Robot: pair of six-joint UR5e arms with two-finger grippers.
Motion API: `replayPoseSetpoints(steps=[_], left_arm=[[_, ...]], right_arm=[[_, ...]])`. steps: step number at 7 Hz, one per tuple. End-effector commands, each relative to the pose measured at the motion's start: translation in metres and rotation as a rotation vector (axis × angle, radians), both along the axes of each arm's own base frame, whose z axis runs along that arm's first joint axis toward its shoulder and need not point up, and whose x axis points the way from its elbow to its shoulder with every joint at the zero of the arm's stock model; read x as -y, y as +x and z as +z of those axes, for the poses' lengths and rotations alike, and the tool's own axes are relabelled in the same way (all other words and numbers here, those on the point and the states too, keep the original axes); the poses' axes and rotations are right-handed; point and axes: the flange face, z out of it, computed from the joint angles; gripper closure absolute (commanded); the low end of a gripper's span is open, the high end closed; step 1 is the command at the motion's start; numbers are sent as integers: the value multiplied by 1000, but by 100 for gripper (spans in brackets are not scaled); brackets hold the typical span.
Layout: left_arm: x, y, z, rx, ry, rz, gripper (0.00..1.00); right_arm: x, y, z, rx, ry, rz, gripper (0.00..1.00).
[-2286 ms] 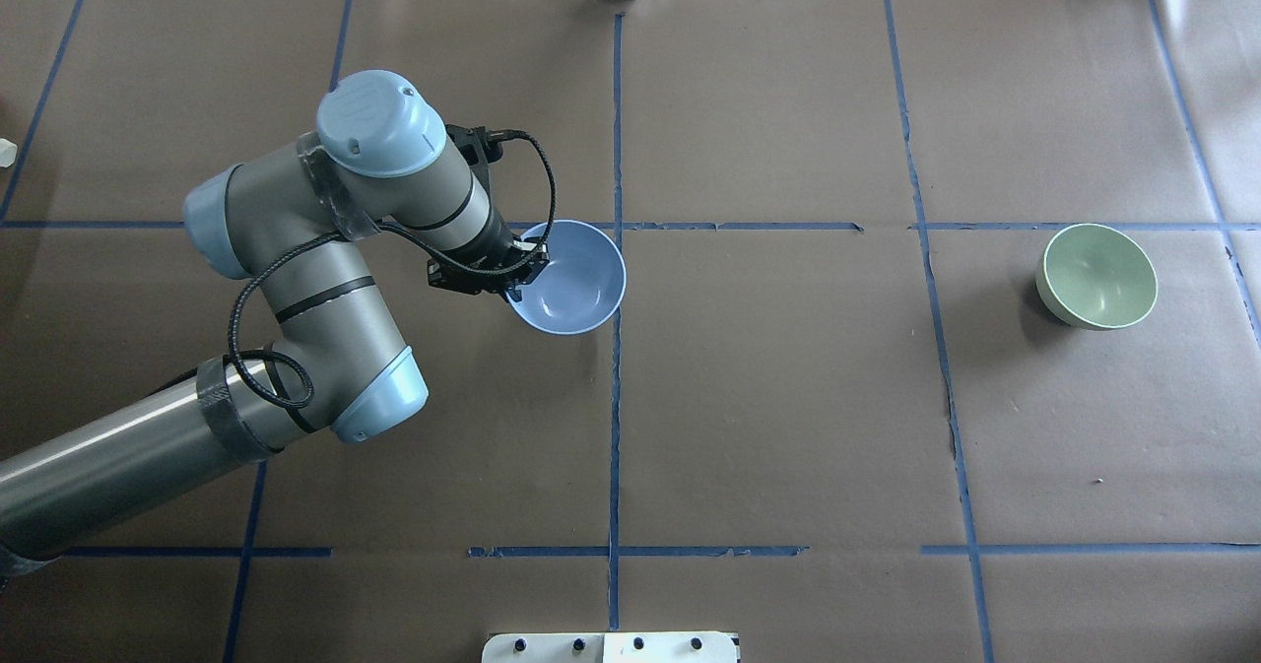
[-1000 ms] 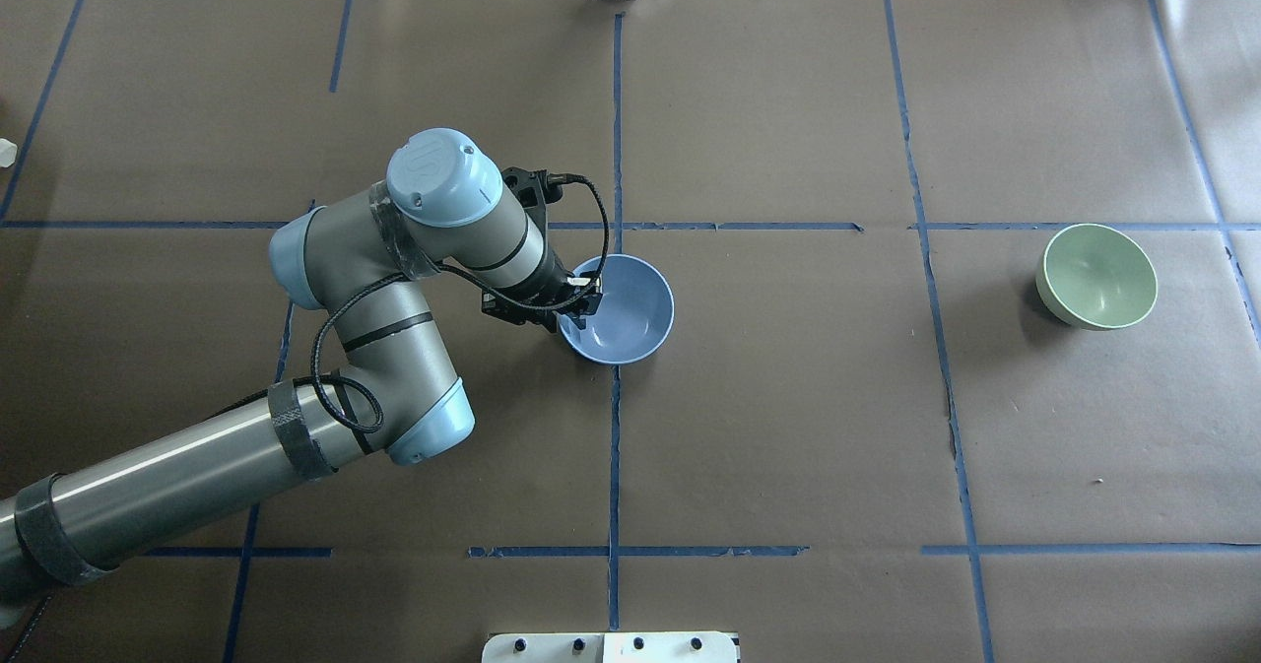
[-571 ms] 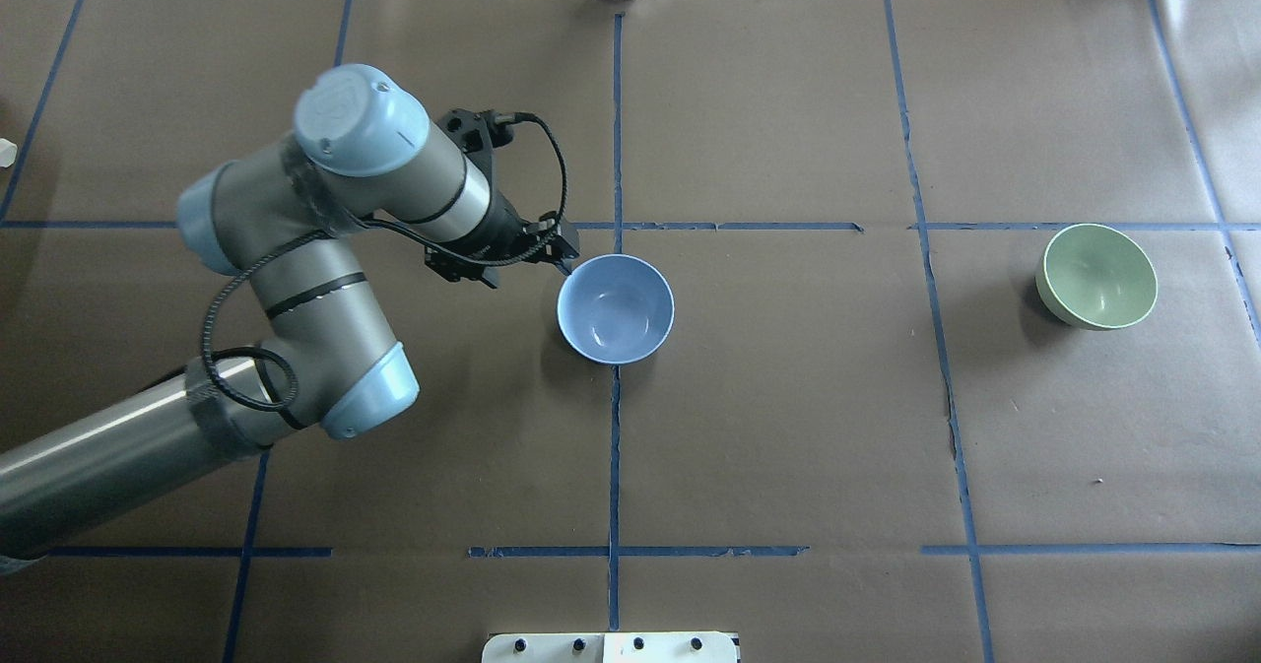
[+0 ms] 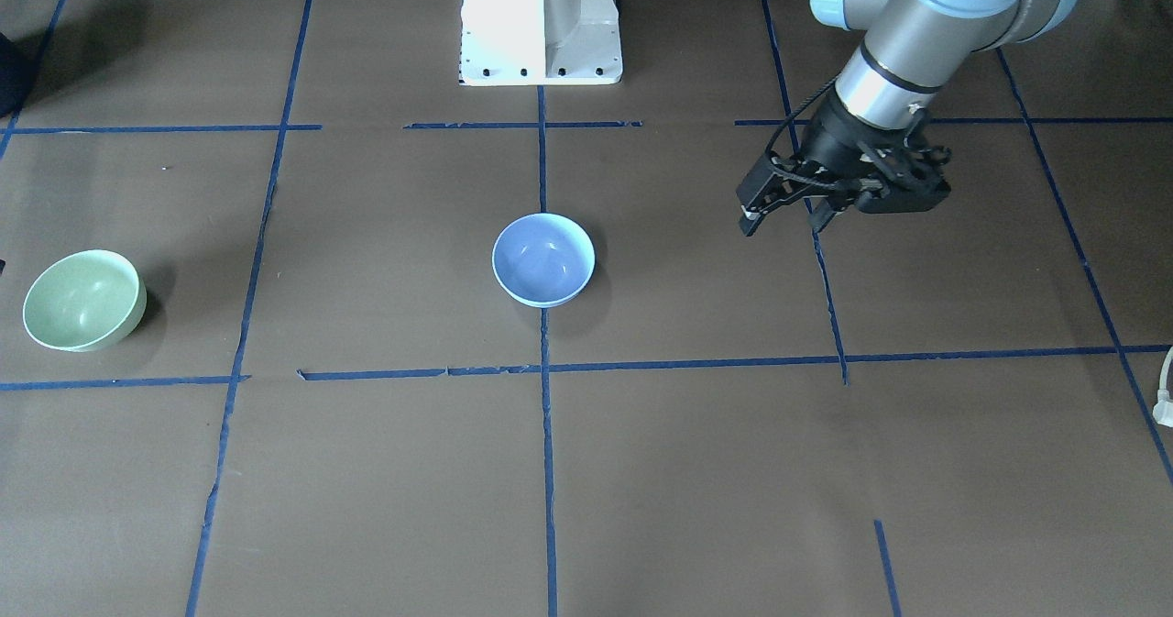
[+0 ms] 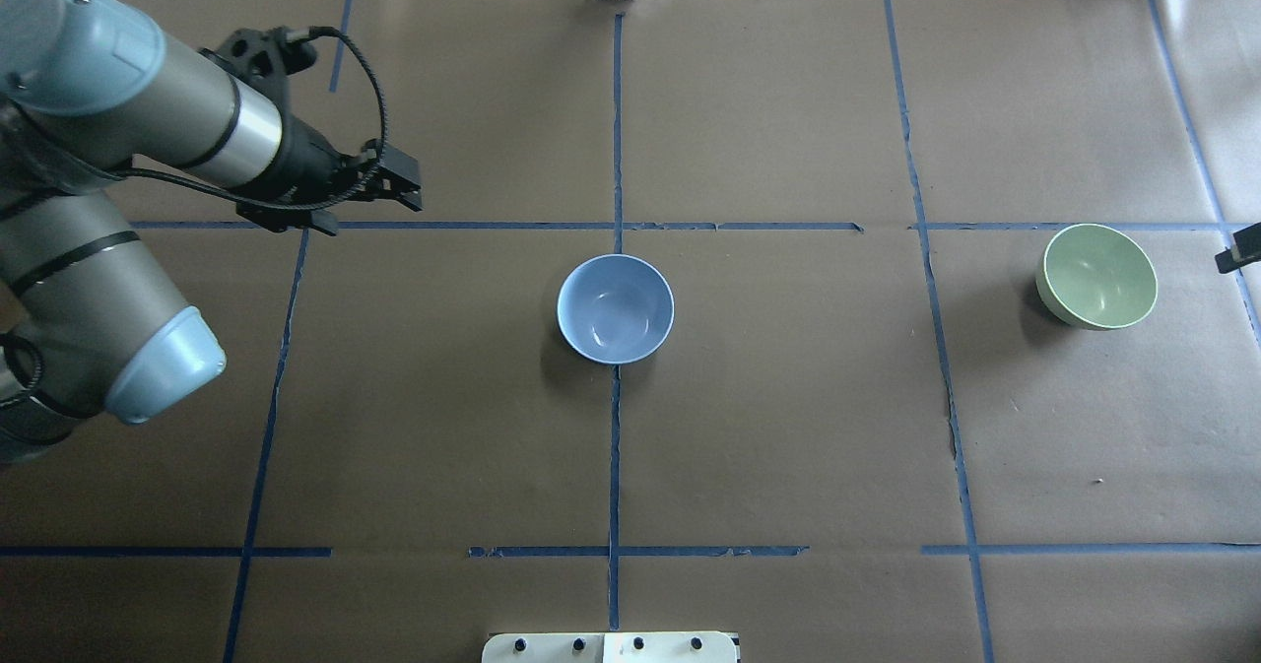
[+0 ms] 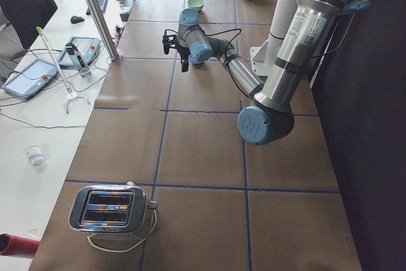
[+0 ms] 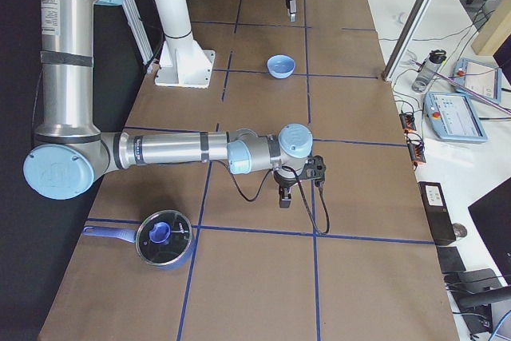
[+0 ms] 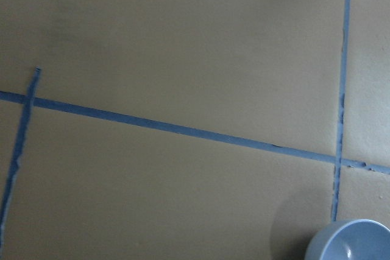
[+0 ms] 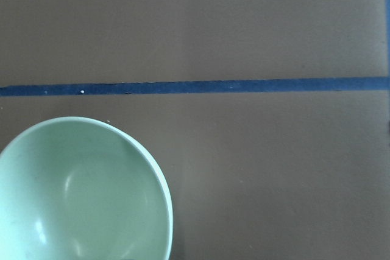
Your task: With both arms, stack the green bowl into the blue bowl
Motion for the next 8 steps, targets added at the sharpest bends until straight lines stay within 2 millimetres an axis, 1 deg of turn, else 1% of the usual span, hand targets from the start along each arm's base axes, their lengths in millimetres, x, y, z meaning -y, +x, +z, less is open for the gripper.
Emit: replayPoseSetpoints(steps=[1,2,3,4,5,6,7,8], left_arm=[[-13,-29,17,52,38,28,0],[-15,-31,16,50,41,28,0],[-19,-35,20,52,38,28,0],[-27,-41,22,53,39,27,0],[-30,-44,22,52,42,28,0],[-30,-44,22,54,41,27,0],[-30,-45,26,58,39,27,0],[-28,-54,34,71,44,25,0]], right_arm=[[-6,-37,-2,33,5,55,2],[-6,-38,6,24,-14,60,5],[2,-45,12,18,-25,55,24],[6,-47,7,24,-18,56,71],[7,-47,6,26,-20,57,100],[11,-50,1,36,-15,50,100],[11,-52,-10,62,-8,34,100],[13,-56,-45,115,22,9,100]])
